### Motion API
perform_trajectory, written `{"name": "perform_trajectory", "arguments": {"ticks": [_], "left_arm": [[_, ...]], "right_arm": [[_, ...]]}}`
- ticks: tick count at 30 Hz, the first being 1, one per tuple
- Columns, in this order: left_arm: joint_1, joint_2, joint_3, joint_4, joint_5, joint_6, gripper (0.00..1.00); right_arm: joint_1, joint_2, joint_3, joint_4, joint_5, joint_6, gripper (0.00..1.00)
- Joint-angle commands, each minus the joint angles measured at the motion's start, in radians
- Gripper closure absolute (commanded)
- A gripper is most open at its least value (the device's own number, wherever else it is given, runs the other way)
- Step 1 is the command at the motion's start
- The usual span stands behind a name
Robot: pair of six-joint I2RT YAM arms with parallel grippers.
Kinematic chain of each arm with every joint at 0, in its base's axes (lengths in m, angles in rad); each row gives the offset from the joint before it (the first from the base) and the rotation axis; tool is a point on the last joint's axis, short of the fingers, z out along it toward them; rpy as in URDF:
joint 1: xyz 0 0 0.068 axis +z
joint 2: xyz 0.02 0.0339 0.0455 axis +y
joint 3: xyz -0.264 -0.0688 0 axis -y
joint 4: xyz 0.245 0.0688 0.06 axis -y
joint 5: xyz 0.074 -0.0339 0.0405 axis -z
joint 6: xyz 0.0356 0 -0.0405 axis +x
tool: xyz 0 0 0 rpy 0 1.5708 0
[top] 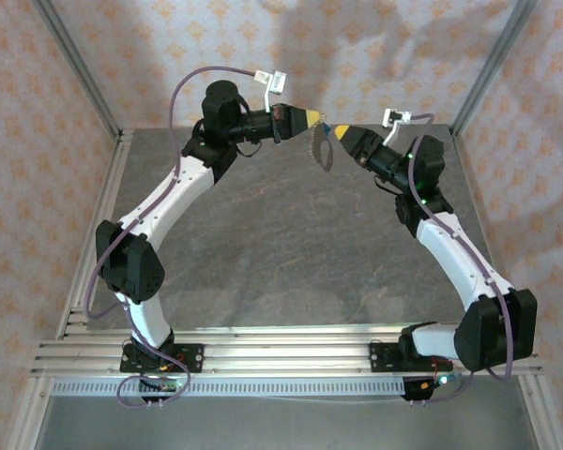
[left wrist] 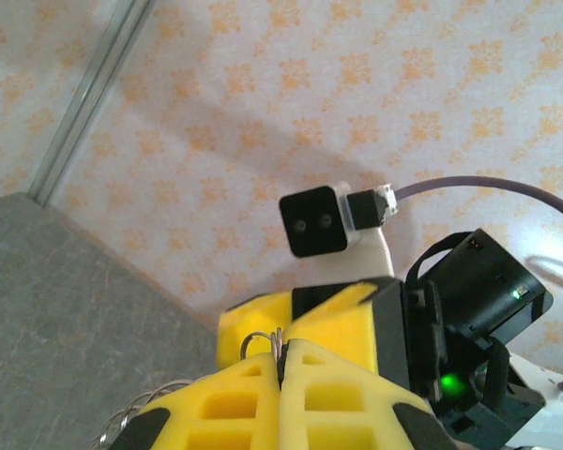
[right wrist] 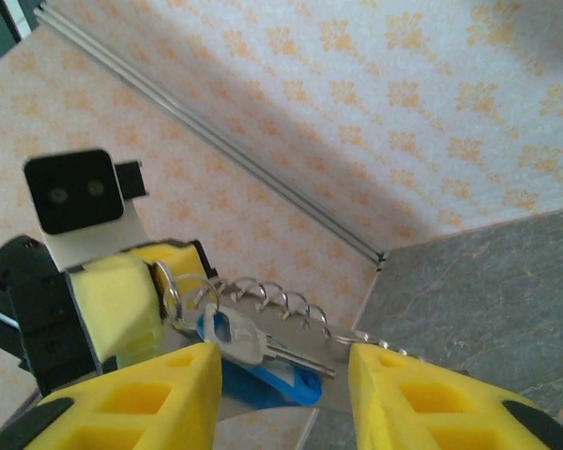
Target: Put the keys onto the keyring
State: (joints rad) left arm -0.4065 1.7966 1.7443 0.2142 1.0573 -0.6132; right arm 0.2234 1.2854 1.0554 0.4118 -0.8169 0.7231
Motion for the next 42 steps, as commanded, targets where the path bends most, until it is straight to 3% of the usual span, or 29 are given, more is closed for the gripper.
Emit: {"name": "perform_trajectory", "arguments": {"ticks": [1,26,36,42], "left_arm": [[-0.013,-0.054,-0.009,0.088,-0.005,-0.023,1.0],[-0.034,-0.06,0.018,0.062,0.021,-0.02,1.0],[-0.035,-0.08,0.011,0.09,-0.011,-0.036,1.0],[-0.035,-0.085,0.011,0.154,-0.022,-0.074,1.0]], "right_arm": [[0.028,-0.025,0.015,-0.026,0.029,-0.08,0.59],[0.089,-0.01,0.123,-0.129,0.056,-0.196,0.59],[0.09,-0.073,0.07,-0.197,0.029,-0.257,1.0],[0.105,-0.097,0.016,-0.221,0.0,-0.278,1.0]]}}
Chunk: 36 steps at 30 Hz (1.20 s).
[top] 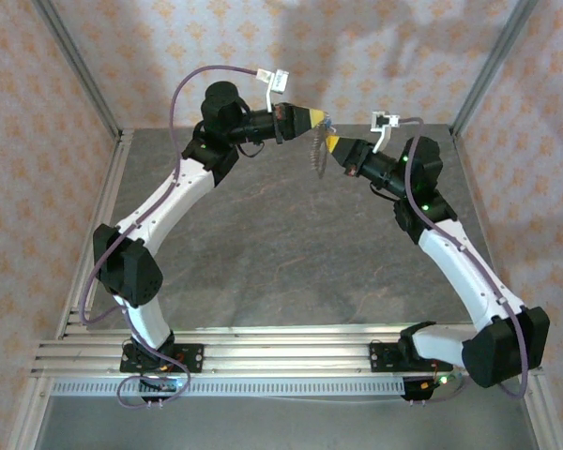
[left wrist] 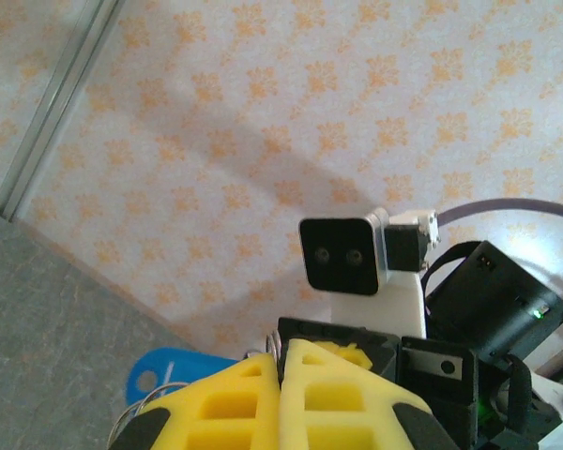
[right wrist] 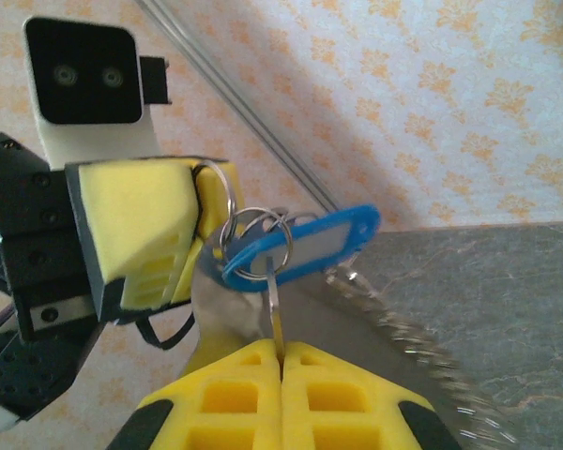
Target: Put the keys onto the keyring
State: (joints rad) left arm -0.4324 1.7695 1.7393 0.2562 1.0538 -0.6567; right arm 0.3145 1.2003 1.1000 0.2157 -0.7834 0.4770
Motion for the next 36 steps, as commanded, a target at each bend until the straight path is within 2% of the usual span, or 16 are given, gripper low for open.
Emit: {"name": "perform_trajectory", "arguments": {"ticks": [1,9,12,14,18,21,24,28,36], "left_arm": [[-0.009,-0.056,0.016,0.125,-0.018,-0.037,1.0],[-0.009,-0.041,0.025,0.178,-0.011,-0.067,1.0],[-0.009,-0.035,0.032,0.183,-0.005,-0.071,1.0],[-0.009,-0.033,0.036,0.184,-0.002,-0.071,1.0],[-0.009,-0.029,0.04,0.192,0.006,-0.073,1.0],[-0.009,-0.02,0.047,0.197,0.011,-0.079,1.0],[-0.009,-0.012,0.049,0.207,0.011,-0.089,1.0],[-0.009,-0.002,0.047,0.214,0.008,-0.092,1.0],[-0.009,-0.001,0.027,0.216,-0.009,-0.088,1.0]], "right_arm": [[0.025,-0.012,-0.035,-0.029,-0.039,-0.036,1.0],[0.094,0.005,-0.021,-0.079,-0.022,-0.09,0.99],[0.084,-0.01,-0.029,-0.138,0.013,-0.126,0.8],[0.055,-0.039,-0.059,-0.138,0.019,-0.113,0.77],[-0.034,-0.106,-0.137,-0.056,0.031,-0.022,0.76],[-0.07,-0.131,-0.148,-0.007,0.069,0.028,0.71],[-0.073,-0.12,-0.12,0.039,0.098,0.073,0.66],[-0.073,-0.085,-0.069,0.119,0.122,0.14,0.65],[-0.072,0.017,0.027,0.298,0.07,0.277,0.64]]}}
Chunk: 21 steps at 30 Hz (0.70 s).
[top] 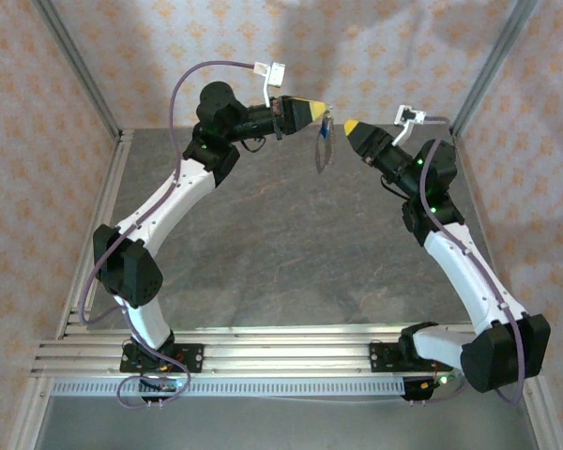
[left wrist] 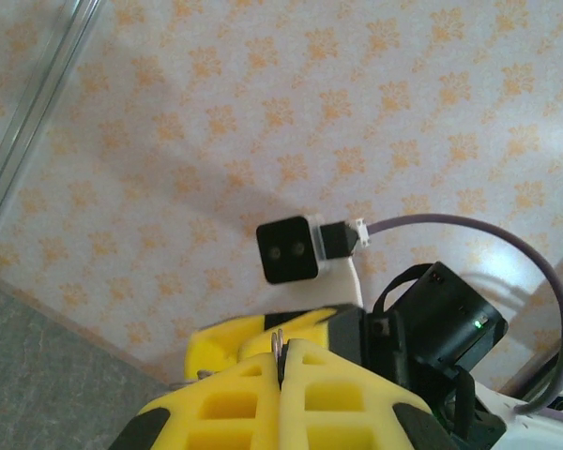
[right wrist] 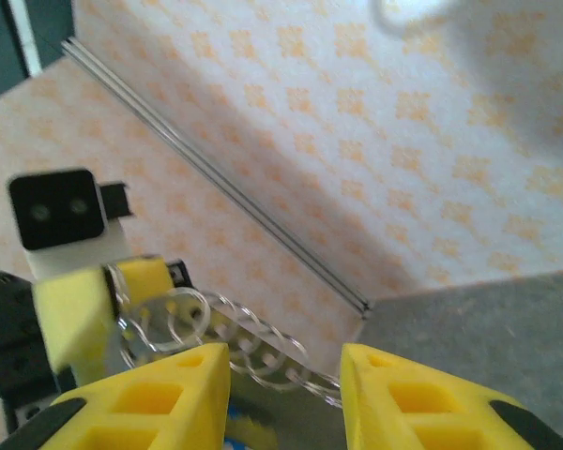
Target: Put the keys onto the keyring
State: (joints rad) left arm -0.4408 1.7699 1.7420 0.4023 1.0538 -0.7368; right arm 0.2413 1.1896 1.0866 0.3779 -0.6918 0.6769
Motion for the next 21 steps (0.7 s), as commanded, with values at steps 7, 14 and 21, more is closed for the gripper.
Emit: {"name": "perform_trajectory", "arguments": {"ticks": [7,14,21], "left_arm": [[-0.001,0.003,0.021,0.071,-0.018,-0.009,1.0],[-0.001,0.011,0.026,0.071,-0.024,-0.01,1.0],[-0.001,0.017,0.033,0.08,-0.029,-0.02,1.0]], "right_arm": [[0.001,0.084,0.053,0.283,-0.075,0.184,0.65],[0.014,0.091,0.029,0.352,-0.115,0.218,0.65],[0.051,0.103,0.022,0.353,-0.135,0.207,0.66]]}}
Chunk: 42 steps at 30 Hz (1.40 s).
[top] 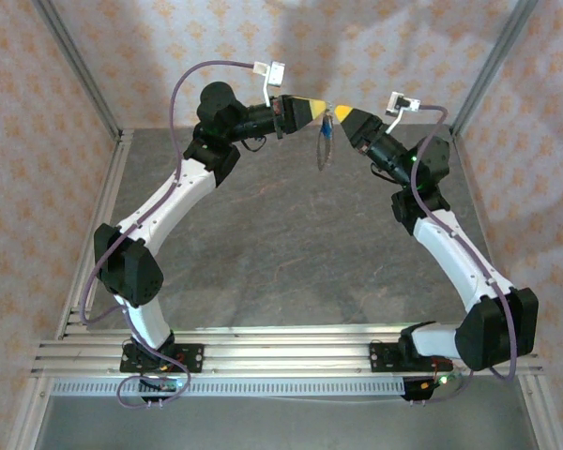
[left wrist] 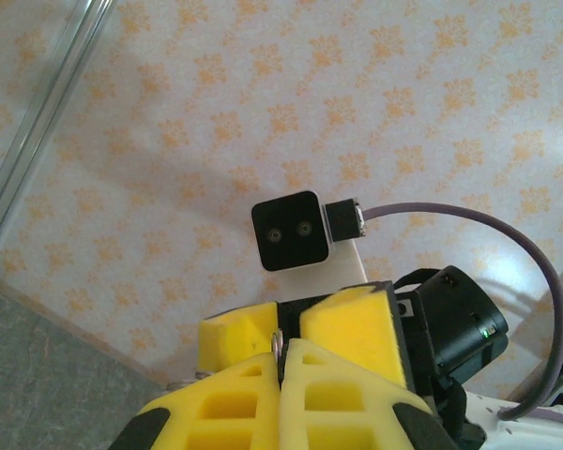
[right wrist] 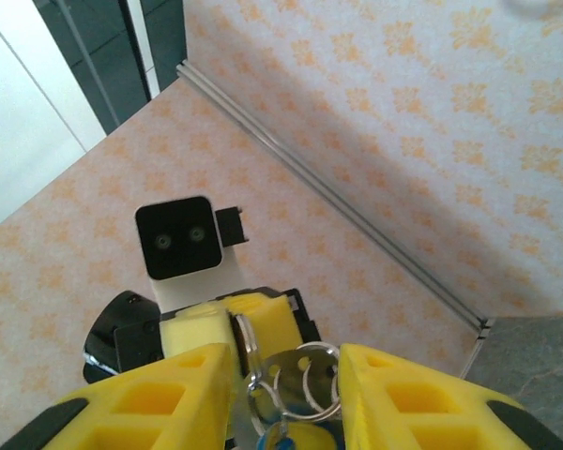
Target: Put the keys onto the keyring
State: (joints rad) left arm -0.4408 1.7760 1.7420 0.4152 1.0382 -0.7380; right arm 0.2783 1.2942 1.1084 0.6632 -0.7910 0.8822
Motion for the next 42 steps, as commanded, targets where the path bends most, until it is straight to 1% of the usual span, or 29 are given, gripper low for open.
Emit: {"name": "perform_trajectory", "arguments": {"ticks": [1,3,6,12,17,23,31,36,42], "left_arm": [[-0.001,0.011,0.033,0.069,-0.013,-0.021,1.0],[0.0,0.011,0.032,0.073,-0.016,-0.023,1.0],[0.0,0.011,0.034,0.073,-0.02,-0.023,1.0],[-0.001,0.01,0.037,0.073,-0.025,-0.023,1.0],[-0.001,0.01,0.04,0.072,-0.027,-0.023,1.0],[-0.001,0.011,0.041,0.077,-0.022,-0.028,1.0],[-0.001,0.008,0.029,0.089,-0.018,-0.034,1.0],[-0.003,0.01,0.017,0.107,-0.02,-0.046,1.0],[-0.009,0.011,0.009,0.108,-0.019,-0.047,1.0]], "right_arm": [[0.018,0.002,0.001,0.065,-0.036,0.001,0.66],[0.023,0.007,-0.002,0.067,-0.037,0.0,0.68],[0.026,0.01,-0.01,0.064,-0.037,-0.002,0.74],[0.026,-0.003,-0.036,0.056,-0.032,-0.013,0.82],[0.026,-0.014,-0.056,0.04,-0.027,-0.026,0.85],[0.025,-0.005,-0.046,0.042,-0.027,-0.024,1.0],[0.033,0.045,-0.007,0.098,-0.056,0.027,1.0],[0.067,0.079,0.038,0.083,-0.069,0.017,1.0],[0.075,0.097,0.054,0.086,-0.084,0.021,1.0]]}}
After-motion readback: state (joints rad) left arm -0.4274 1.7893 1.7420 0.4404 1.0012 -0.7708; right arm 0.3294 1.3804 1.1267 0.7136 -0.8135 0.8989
